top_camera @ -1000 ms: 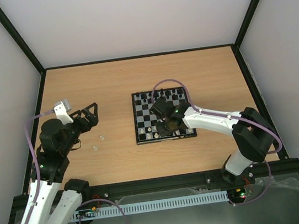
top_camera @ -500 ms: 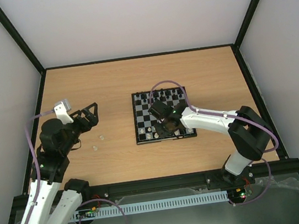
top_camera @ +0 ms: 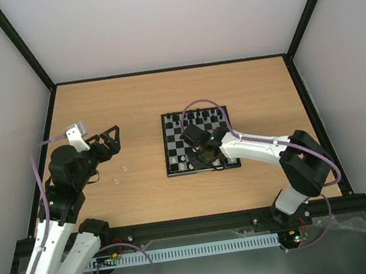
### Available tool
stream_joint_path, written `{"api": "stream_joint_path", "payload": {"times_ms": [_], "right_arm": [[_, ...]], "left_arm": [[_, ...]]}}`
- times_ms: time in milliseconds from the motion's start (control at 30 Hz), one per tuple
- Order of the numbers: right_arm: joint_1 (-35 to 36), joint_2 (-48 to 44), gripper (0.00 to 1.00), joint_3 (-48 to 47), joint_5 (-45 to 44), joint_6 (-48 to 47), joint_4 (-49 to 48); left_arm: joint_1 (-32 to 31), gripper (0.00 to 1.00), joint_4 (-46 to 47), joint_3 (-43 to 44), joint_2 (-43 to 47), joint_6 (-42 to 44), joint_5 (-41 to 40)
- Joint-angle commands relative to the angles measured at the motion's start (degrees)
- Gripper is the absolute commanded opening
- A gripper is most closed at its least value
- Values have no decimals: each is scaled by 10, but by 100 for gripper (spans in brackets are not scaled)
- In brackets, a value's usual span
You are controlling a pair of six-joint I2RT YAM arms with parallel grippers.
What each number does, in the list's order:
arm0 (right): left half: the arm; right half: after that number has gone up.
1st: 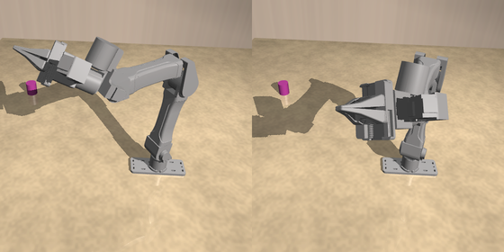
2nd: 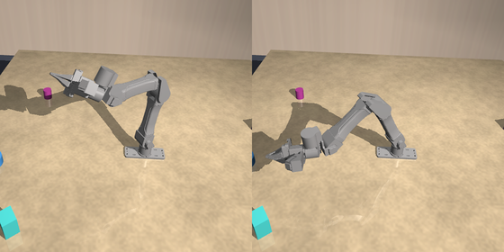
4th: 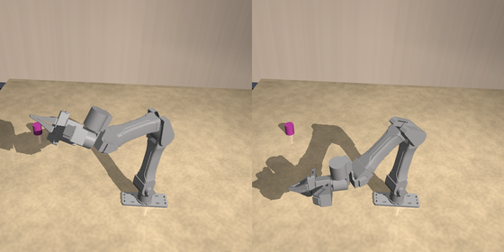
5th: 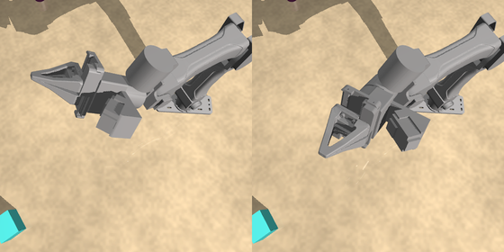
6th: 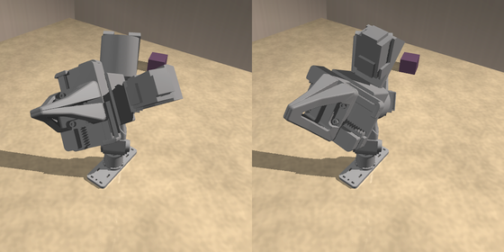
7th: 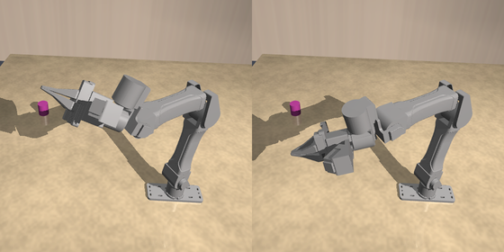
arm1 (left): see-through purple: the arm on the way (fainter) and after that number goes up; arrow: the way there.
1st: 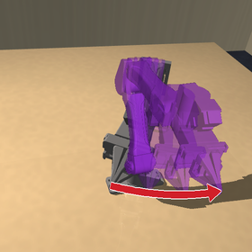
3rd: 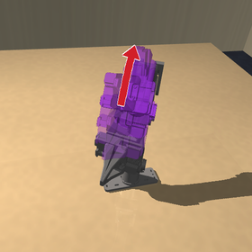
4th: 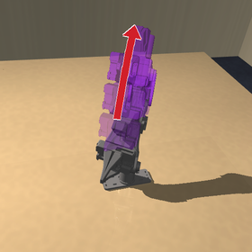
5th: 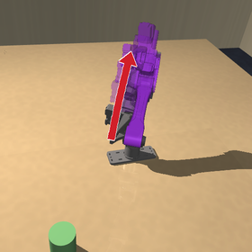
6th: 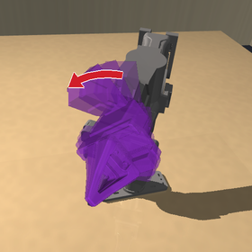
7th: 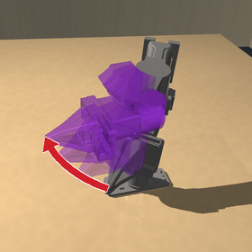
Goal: Set up the chess pieces on the board
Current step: Adjust the chess piece on the chessboard, then pick up the chess piece at the center of the board.
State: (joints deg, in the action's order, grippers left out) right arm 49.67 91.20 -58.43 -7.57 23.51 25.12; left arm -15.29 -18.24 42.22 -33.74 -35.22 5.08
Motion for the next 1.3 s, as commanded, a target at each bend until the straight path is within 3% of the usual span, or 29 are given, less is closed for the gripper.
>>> {"api": "stream_joint_path", "payload": {"times_ms": [0,167,300,500,700,933,1100,1267], "right_arm": [[6,-8,11,3,-6,7,17],[6,-4,14,2,-11,8,20],[6,-14,27,0,-19,11,27],[7,-43,32,-22,-31,12,41],[23,-38,33,-72,-6,-2,32],[39,6,33,-136,10,-12,28],[39,-2,33,-123,4,-17,23],[37,-40,33,-68,7,-15,-2]], "left_arm": [[3,100,14,-10,1,-6,-1],[3,99,13,-11,3,-6,-1],[3,99,9,-8,3,-5,-3],[3,100,-2,0,-3,-6,-15],[5,99,-23,11,-37,-23,-37],[31,100,-114,27,-114,-65,-50],[36,100,-186,38,-181,-79,-66],[33,99,-159,-8,-225,-80,-19]]}}
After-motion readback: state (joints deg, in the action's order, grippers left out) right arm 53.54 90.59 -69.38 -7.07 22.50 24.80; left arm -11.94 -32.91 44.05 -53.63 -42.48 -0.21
